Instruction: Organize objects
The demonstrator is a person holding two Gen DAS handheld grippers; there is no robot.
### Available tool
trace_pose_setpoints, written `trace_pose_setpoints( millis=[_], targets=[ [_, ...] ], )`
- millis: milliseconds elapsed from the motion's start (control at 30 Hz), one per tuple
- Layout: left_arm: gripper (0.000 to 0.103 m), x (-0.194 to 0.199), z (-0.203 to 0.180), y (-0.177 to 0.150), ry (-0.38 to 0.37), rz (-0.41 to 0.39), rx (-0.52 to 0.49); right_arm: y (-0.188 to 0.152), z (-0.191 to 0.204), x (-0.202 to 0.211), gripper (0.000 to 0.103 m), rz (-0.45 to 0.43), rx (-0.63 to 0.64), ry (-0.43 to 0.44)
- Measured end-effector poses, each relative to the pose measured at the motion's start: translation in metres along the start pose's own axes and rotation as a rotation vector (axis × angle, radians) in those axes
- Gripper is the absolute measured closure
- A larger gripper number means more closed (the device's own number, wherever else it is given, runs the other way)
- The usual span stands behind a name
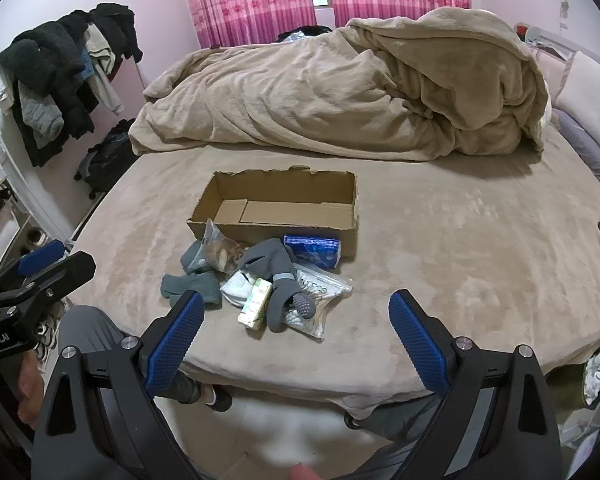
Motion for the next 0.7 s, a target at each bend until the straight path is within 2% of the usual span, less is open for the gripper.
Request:
trace_pose_setpoints(
  millis=[700],
  targets=[
    [0.001,-0.002,0.0016,0.0016,0.014,-0.014,-0.006,0.0003,0.0009,-0.0062,0.007,0.015,0.001,0.0]
  ],
)
Point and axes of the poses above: each gripper's, at about its wrist camera, not at the fingertips, and x roughly against the way its jaws point, z to its left, y to its top, the point moved 2 cm from there along -x, roughly the way its jaws point, and after that the axes turned 11 degrees about -z, right-handed, at the moved point
